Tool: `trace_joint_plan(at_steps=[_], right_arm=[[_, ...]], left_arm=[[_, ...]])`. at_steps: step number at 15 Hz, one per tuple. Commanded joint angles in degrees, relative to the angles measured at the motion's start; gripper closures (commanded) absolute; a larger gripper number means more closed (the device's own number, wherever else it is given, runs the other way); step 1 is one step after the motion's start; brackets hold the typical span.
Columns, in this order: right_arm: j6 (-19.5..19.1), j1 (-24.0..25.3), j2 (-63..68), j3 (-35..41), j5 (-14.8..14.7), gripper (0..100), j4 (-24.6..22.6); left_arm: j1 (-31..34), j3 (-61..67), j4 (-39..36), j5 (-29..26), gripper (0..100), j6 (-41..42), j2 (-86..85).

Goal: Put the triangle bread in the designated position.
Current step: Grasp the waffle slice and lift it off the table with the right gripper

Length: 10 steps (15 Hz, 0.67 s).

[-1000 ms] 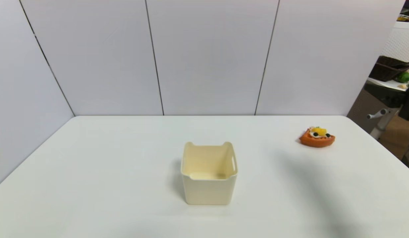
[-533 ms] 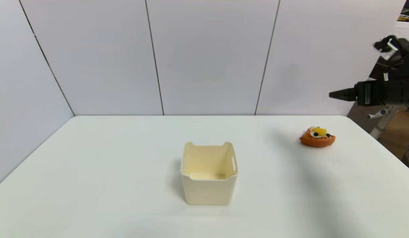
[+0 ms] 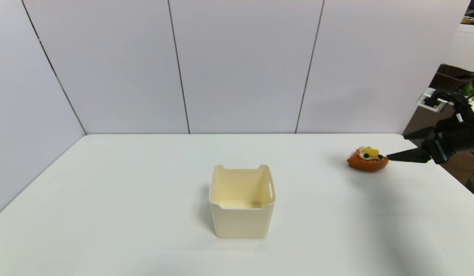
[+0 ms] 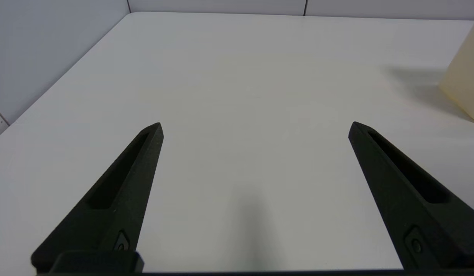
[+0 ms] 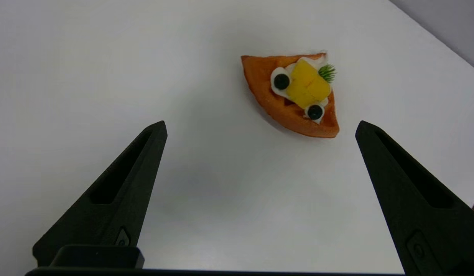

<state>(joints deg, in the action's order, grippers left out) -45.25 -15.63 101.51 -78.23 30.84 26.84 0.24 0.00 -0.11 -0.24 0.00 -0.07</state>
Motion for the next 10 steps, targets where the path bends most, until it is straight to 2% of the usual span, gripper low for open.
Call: trace_joint_plan(at_steps=[1, 6, 10], right_arm=[[-1.07, -0.02, 5.8, -1.93, 0.45, 0, 0.4], [-1.15, 0.34, 14.68, -8.78, 0.1, 0, 0.05], [-1.33, 0.95, 17.32, -10.54, 0.1, 0, -0.04]], left_arm=[[0.02, 0.0, -0.15, -0.02, 0, 0.0, -0.01], [0.02, 0.0, 0.02, -0.02, 0, 0.09, -0.01], [0.02, 0.0, -0.15, -0.02, 0, 0.0, -0.01]])
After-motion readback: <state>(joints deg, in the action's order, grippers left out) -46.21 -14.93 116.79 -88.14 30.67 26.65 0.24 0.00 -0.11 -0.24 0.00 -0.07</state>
